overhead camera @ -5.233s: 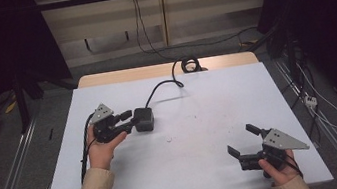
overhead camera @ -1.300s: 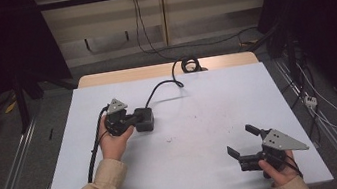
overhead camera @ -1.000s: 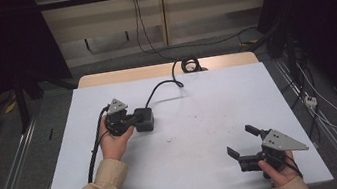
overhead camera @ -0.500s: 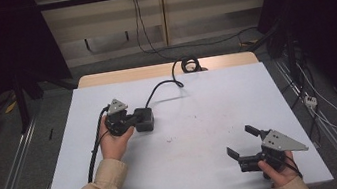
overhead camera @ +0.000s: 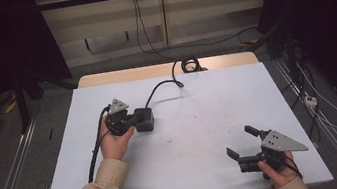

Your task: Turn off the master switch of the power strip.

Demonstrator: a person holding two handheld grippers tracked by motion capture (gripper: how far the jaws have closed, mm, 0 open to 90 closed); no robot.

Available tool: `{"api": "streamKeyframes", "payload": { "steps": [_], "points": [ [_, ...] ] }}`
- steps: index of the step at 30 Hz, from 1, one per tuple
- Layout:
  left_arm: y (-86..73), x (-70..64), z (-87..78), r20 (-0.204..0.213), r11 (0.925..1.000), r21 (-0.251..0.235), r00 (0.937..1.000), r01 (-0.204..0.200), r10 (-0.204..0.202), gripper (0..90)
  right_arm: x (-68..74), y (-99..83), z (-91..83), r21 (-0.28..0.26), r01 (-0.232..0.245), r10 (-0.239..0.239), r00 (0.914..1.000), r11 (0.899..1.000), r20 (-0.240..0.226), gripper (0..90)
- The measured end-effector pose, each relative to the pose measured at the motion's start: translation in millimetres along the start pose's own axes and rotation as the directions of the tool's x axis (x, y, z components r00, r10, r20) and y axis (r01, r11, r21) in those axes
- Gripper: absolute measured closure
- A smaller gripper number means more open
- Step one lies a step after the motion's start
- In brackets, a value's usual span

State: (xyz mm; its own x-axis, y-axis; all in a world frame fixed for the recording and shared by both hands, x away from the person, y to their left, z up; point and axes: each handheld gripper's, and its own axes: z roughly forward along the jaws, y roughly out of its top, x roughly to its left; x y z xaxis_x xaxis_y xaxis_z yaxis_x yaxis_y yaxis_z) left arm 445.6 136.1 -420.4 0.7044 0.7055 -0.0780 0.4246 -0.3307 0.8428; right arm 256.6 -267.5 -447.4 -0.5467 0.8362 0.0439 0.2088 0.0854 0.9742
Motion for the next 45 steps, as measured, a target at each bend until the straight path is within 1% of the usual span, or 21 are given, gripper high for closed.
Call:
{"api": "streamKeyframes", "payload": {
  "steps": [4, 7, 8, 15, 16, 17, 18, 20, 21, 24, 33, 34, 35, 37, 39, 45],
  "points": [
    [0.2, -0.5, -0.3, -0.007, 1.0000, 0.006, 1.0000, -0.003, 0.003, 90.0, 0.4, 0.1, -0.1, 0.001, 0.000, 0.000, 1.0000, 1.000, 0.001, 2.6],
    [0.3, -1.4, 0.1, -0.010, 1.0000, 0.000, 0.9999, 0.007, -0.007, 90.0, 0.4, 0.1, 0.0, 0.001, 0.001, -0.001, 1.0000, 1.000, 0.001, 2.6],
    [0.3, -0.6, -0.3, -0.009, 1.0000, 0.006, 1.0000, 0.000, 0.000, 90.0, 0.5, 0.1, 0.0, 0.000, 0.001, -0.001, 1.0000, 1.000, 0.001, 2.6],
    [-0.1, -2.2, 0.3, -0.014, 1.0000, -0.004, 0.9999, 0.001, -0.001, 90.0, 0.7, 0.1, 0.1, -0.001, 0.002, -0.002, 1.0000, 1.000, 0.000, 2.6],
    [0.2, -2.4, 0.1, -0.019, 1.0000, 0.000, 0.9998, -0.007, 0.007, 90.0, 0.9, 0.0, 0.1, -0.001, 0.001, -0.001, 1.0000, 1.000, -0.001, 2.6],
    [0.4, -2.4, 0.2, -0.018, 1.0000, 0.000, 0.9998, -0.008, 0.008, 90.0, 0.8, 0.0, 0.2, 0.000, 0.003, -0.003, 1.0000, 1.000, -0.001, 2.6],
    [0.2, -2.4, 0.3, -0.016, 1.0000, 0.001, 0.9999, 0.001, -0.001, 90.0, 0.9, 0.0, 0.3, 0.000, 0.002, -0.002, 1.0000, 1.000, -0.001, 2.6],
    [-0.1, -2.2, 0.7, -0.014, 1.0000, 0.006, 0.9999, -0.003, 0.004, 90.0, 1.1, 0.0, 0.3, 0.000, 0.003, -0.003, 1.0000, 1.000, -0.002, 2.6],
    [0.0, -2.5, 0.5, -0.019, 0.9999, 0.007, 0.9998, -0.010, 0.010, 90.0, 1.2, 0.0, 0.2, 0.000, 0.004, -0.004, 1.0000, 1.000, -0.002, 2.6],
    [0.1, -3.3, 0.5, -0.024, 0.9999, 0.008, 0.9996, -0.011, 0.011, 90.0, 1.5, 0.3, 0.0, -0.001, 0.005, -0.005, 1.0000, 1.000, -0.001, 2.6],
    [-0.6, -2.5, 0.3, -0.017, 0.9999, 0.005, 0.9998, -0.014, 0.014, 90.0, 0.9, 0.0, -0.5, 0.000, 0.005, -0.005, 1.0000, 1.000, 0.000, 2.6],
    [-0.6, -2.2, 0.2, -0.015, 0.9999, 0.006, 0.9998, -0.011, 0.011, 90.0, 0.8, 0.0, -0.6, 0.000, 0.005, -0.005, 1.0000, 1.000, 0.000, 2.6],
    [-0.7, -2.2, 0.7, -0.012, 1.0000, 0.000, 0.9999, 0.002, -0.002, 90.0, 0.7, 0.0, -0.6, 0.000, 0.006, -0.006, 1.0000, 1.000, 0.000, 2.6],
    [-0.4, -2.3, 0.6, -0.015, 1.0000, 0.002, 0.9999, -0.003, 0.003, 90.0, 0.7, -0.1, -0.8, 0.000, 0.003, -0.003, 1.0000, 1.000, 0.002, 2.6],
    [-0.3, -2.1, 0.7, -0.012, 0.9999, -0.001, 0.9999, 0.011, -0.011, 90.0, 0.3, -0.5, -0.6, 0.003, 0.005, -0.005, 1.0000, 1.000, 0.000, 2.6],
    [-0.4, -1.5, 0.5, -0.011, 0.9999, -0.001, 0.9998, 0.014, -0.014, 90.0, 0.1, -0.7, -0.1, 0.002, 0.001, -0.001, 1.0000, 1.000, 0.000, 2.6]
  ]
}}
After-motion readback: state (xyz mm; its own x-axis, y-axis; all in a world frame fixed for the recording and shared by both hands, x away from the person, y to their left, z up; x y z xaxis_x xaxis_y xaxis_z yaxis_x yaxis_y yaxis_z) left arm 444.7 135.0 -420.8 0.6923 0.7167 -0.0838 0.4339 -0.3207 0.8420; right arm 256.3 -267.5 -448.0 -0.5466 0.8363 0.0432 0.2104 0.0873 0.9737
